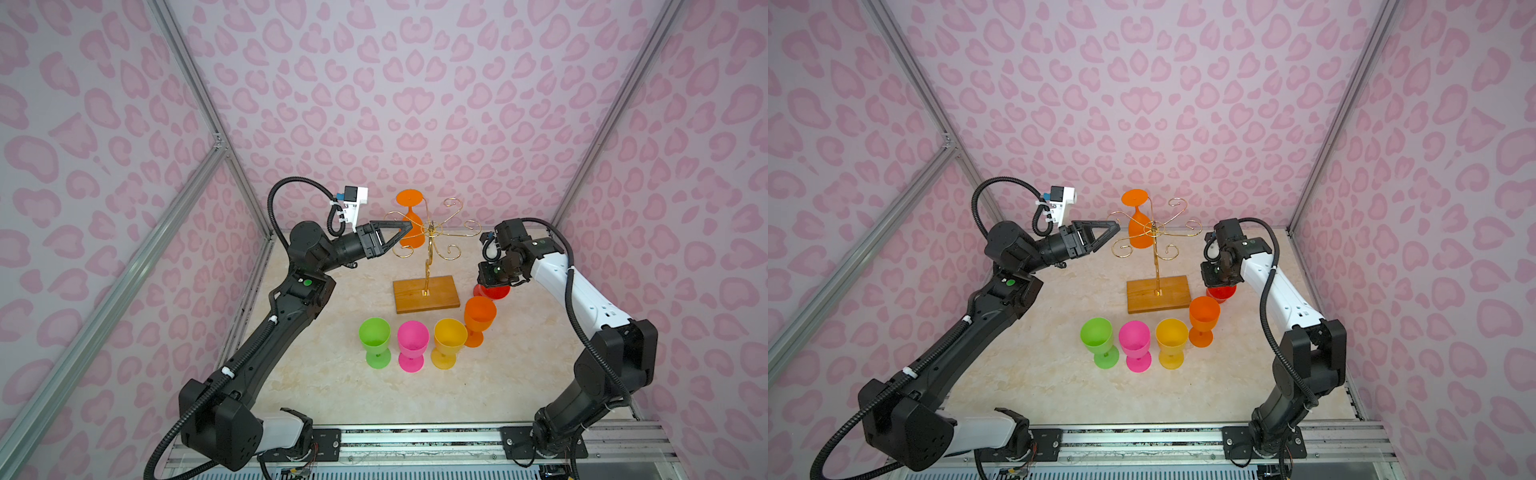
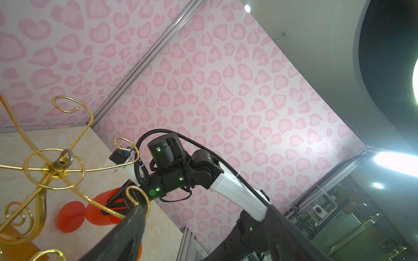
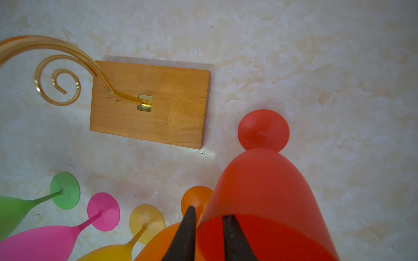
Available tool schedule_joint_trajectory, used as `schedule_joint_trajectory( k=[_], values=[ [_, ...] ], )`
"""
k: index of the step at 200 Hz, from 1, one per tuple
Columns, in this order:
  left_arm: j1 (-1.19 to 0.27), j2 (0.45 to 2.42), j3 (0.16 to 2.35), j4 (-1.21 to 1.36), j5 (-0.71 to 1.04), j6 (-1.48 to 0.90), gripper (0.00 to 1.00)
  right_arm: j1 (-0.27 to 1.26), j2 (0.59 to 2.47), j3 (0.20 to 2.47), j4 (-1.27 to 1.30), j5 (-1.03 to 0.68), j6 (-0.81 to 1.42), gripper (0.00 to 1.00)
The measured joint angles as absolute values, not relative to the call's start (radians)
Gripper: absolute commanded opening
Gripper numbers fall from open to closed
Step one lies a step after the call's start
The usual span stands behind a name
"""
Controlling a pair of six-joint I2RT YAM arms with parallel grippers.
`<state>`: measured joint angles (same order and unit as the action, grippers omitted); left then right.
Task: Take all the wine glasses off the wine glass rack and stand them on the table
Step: 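Lower the red glass upright beside the orange glass with the right gripper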
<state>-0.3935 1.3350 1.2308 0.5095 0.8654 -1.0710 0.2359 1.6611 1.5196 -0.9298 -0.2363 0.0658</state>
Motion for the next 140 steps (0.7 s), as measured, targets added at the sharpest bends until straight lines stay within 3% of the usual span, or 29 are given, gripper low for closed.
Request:
schedule_joint_trajectory(
  k=[140],
  values=[
    [-0.392,1.324,1.221,0.502,0.865,-1.066,0.85,0.207,1.684,1.544,-0.886,-0.226,0.069,0.23]
  ],
)
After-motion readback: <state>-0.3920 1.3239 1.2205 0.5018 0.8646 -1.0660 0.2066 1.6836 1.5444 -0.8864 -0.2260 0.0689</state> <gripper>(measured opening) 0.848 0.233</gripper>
